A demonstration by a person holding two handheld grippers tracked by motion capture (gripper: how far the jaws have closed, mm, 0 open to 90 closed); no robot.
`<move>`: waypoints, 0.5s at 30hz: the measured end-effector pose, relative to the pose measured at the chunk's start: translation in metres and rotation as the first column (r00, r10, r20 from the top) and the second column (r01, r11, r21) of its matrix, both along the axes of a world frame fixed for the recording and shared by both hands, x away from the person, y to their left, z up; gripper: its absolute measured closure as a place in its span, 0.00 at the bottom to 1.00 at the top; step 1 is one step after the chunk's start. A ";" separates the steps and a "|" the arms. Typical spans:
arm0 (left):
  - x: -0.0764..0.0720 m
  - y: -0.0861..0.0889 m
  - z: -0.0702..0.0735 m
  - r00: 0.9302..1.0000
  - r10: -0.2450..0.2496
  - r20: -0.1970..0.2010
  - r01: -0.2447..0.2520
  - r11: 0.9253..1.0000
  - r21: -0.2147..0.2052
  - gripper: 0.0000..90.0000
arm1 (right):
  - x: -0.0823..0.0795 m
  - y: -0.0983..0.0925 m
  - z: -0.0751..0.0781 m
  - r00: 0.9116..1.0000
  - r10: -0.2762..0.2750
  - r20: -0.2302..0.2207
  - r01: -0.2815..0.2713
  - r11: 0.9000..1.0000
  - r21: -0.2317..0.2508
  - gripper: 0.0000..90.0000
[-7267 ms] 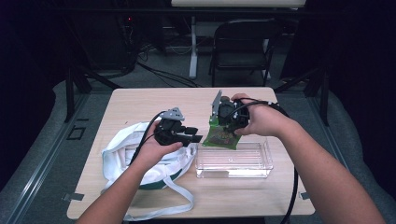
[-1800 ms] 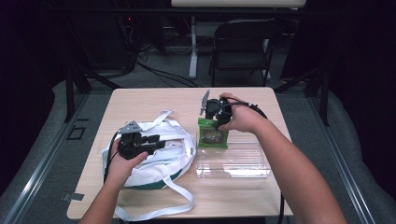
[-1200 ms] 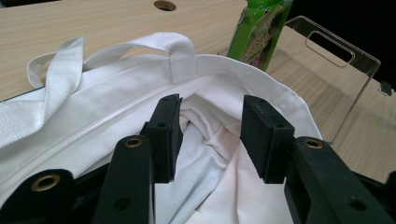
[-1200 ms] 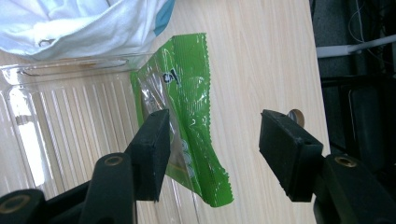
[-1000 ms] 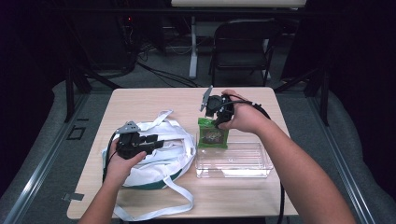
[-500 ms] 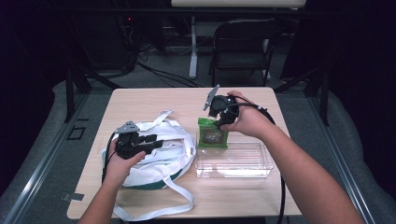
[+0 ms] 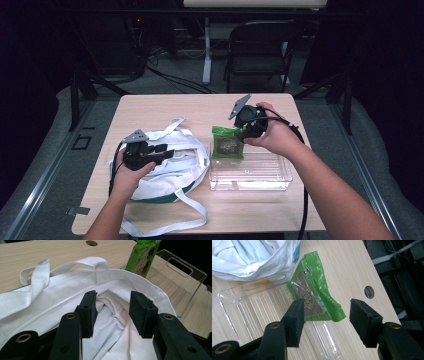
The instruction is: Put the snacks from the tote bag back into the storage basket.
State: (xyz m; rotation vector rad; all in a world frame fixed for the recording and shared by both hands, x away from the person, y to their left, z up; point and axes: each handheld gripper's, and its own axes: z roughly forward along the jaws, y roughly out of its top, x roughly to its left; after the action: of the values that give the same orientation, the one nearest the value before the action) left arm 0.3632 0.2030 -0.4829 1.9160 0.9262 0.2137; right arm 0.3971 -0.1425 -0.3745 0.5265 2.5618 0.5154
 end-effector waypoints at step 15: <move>0.000 0.002 0.000 1.000 0.006 -0.002 -0.006 1.000 -0.004 0.63 | -0.026 -0.022 -0.004 0.999 -0.045 -0.009 0.046 0.993 0.113 0.51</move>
State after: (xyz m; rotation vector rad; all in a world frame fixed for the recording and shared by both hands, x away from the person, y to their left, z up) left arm 0.3636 0.2048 -0.4831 1.9105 0.9337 0.2134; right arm 0.3708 -0.1643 -0.3789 0.6250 2.5314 0.6461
